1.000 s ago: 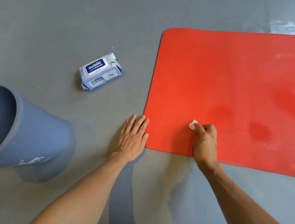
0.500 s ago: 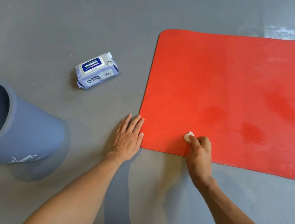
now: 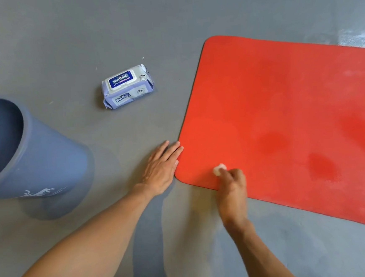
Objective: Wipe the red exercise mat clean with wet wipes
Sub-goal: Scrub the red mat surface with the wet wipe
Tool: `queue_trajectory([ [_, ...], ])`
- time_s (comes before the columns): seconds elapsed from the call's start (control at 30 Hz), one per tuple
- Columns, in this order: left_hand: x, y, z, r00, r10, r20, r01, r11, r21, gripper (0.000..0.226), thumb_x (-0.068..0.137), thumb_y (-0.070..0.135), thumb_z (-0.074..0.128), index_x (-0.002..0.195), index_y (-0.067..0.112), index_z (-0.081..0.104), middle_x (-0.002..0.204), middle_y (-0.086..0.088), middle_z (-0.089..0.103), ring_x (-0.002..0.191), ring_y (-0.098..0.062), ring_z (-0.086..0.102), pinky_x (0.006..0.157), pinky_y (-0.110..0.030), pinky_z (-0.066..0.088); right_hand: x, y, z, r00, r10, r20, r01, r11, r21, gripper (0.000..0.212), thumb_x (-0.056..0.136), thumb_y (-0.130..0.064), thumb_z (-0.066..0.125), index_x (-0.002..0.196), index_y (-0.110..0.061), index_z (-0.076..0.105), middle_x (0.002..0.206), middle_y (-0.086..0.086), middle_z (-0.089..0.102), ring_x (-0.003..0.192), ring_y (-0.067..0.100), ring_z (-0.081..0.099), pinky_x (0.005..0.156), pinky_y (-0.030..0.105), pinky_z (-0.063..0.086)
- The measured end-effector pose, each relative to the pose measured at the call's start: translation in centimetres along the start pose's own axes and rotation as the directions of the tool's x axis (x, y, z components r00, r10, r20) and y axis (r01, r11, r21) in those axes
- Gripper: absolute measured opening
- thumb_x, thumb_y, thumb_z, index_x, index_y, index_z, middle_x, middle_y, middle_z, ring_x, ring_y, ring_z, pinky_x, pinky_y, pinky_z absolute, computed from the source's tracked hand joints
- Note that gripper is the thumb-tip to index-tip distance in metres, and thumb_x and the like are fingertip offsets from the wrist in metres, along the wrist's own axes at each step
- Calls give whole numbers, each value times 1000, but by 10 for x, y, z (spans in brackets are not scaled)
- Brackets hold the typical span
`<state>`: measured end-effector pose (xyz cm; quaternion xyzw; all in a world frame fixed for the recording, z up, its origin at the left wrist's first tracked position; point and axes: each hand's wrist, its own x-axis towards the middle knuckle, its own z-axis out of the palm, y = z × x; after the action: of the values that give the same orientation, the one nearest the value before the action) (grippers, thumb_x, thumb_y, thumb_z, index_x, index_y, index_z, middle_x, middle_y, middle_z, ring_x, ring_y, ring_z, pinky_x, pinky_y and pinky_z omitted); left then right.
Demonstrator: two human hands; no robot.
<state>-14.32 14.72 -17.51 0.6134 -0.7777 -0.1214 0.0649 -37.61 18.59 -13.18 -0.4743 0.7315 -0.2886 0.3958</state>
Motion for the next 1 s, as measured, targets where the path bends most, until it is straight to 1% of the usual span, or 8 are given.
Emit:
queue_trajectory([
  [0.07,0,3,2,1000,-15,-6,15,1000,-5,56,108,33,24,156,15,47,165,2,40,155,-29,31,124,-49,32,7,-1,-18,986,88,-145,-84,996,29,21,99,-41,61,85,-26,62,95,-4,53,76,6,54,78,31,42],
  [0.17,1,5,2,1000,-27,-14,27,1000,-16,56,108,33,25,155,13,48,164,0,42,154,-30,33,124,-51,32,5,-11,11,965,21,-262,-32,999,-38,27,103,-40,54,88,-18,58,95,-5,51,86,11,52,85,37,43],
  [0.37,1,7,2,998,-50,-38,49,999,-19,55,109,35,27,154,13,49,164,2,42,155,-28,32,124,-49,33,-8,-28,51,925,-330,188,358,923,-139,30,100,-48,56,82,-24,55,91,-6,53,83,15,52,80,39,43],
  [0.5,2,11,4,997,-65,-46,64,998,-24,54,108,36,30,153,13,51,162,2,44,152,-28,34,123,-50,34,70,4,8,976,-216,-35,204,956,-211,5,94,-24,67,90,-23,64,92,6,51,83,19,44,78,41,35],
  [0.63,2,15,4,992,-118,-47,116,993,-36,56,108,40,28,152,15,52,161,4,45,151,-26,35,121,-50,36,94,-11,12,968,-122,-221,82,980,-182,29,92,10,50,111,-6,66,102,16,55,94,35,49,78,36,35],
  [0.73,2,15,4,991,-127,-29,127,992,-21,57,108,41,27,154,17,49,163,7,42,153,-24,32,121,-50,37,66,-19,46,947,-318,52,322,926,-198,18,96,-19,58,91,-33,69,98,3,58,92,25,54,87,39,44],
  [0.87,2,18,5,986,-162,-26,161,986,-38,58,108,44,23,156,20,46,165,10,38,155,-19,25,123,-46,31,41,-18,53,671,-606,428,731,640,-239,27,93,-23,37,92,-49,45,107,-9,40,92,9,34,83,27,33],
  [1.0,1,17,8,987,-146,-61,143,988,-50,54,107,39,30,153,18,50,162,8,43,153,-21,30,122,-50,35,117,-10,-5,885,-457,85,445,781,-438,16,88,-28,69,78,-25,57,92,-3,52,82,13,47,87,48,43],
])
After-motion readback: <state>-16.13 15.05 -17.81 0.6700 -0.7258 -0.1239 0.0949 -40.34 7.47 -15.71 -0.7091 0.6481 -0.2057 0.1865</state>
